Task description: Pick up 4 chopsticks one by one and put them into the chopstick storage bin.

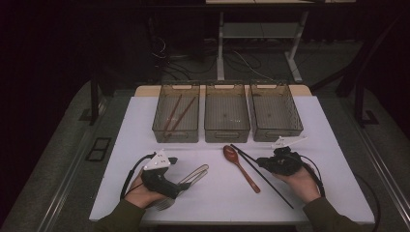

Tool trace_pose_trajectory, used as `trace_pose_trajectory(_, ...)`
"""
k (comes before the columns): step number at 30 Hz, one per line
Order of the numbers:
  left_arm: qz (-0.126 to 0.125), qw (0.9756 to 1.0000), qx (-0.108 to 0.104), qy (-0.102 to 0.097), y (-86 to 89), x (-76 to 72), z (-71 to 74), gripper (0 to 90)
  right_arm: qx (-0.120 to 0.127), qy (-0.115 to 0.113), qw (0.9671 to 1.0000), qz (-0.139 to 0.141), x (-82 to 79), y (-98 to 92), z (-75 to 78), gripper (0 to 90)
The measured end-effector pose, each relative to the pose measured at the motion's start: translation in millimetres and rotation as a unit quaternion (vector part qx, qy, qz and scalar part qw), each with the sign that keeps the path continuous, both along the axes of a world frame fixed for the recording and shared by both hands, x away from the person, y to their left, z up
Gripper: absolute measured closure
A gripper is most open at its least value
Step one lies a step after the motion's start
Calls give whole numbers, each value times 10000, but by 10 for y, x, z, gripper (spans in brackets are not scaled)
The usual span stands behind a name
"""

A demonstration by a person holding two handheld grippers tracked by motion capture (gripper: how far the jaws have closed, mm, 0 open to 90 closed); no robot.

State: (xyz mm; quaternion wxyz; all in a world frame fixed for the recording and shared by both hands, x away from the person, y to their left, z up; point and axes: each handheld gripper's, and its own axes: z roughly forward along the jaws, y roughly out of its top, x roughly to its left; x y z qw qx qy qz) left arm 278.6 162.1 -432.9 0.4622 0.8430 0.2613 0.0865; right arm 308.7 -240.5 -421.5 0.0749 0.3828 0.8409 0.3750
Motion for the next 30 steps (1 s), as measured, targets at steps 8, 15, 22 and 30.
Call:
trace_pose_trajectory(8, 37, 10000, 55, -35, 1, -8, -1, 33, 60, -59, 9999, 86, 17, 16, 83, 857)
trace_pose_trajectory(15, 11, 10000, 54, -14, 1, -17, 4, 32, 194, -191, 9994, 201, 26, 36, 199, 857)
trace_pose_trajectory(22, 110, 9998, 145, 11, 10, -16, 13, 6, 242, -307, 9985, 392, 38, 84, 274, 857)
trace_pose_trajectory(30, 141, 9997, 204, -5, 3, -20, -3, 0, 311, -403, 9975, 500, 94, 168, 371, 857)
